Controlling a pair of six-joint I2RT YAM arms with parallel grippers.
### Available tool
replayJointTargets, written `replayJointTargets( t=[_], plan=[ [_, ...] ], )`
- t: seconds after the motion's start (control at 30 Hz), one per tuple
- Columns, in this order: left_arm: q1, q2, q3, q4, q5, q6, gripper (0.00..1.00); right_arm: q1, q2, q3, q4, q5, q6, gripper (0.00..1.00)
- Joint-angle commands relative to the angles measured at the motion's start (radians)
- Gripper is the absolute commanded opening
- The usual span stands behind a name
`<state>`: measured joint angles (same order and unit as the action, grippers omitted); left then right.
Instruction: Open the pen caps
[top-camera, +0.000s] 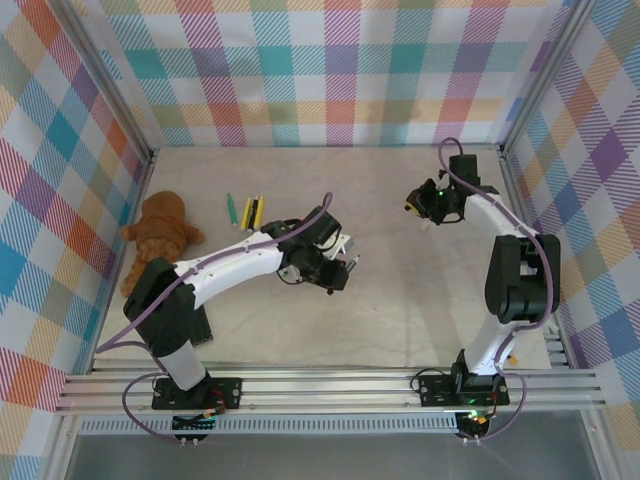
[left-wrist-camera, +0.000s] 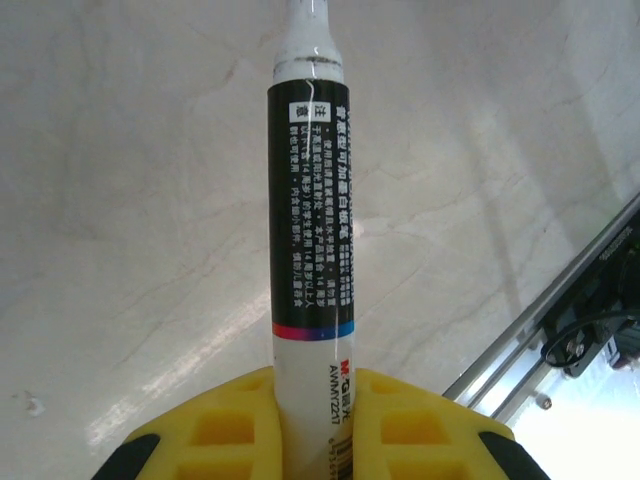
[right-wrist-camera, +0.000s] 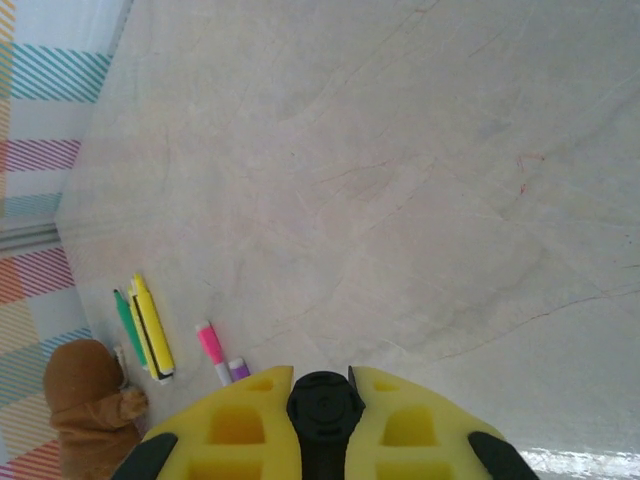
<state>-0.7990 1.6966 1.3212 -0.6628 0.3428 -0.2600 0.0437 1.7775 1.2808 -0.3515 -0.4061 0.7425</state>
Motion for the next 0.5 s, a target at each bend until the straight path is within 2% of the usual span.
replayJointTargets(
  t=[0.0,0.2,0.47],
  plan=[
    [0.075,0.052,0.124,-0.093,-0.111,0.029,0.0,0.029,0.027,0.042,-0.098,0.09,-0.08,0.0],
    [0.209,0.165,0.247,-0.12,-0.188,0.018,0.0,0.057,0.069,0.039,-0.178,0.247,-0.145,0.0],
    [0.293,0.322,0.4,-0.199,-0.389,0.033,0.0,0.064,0.144,0.058,-0.213,0.369,-0.181,0.0]
  ],
)
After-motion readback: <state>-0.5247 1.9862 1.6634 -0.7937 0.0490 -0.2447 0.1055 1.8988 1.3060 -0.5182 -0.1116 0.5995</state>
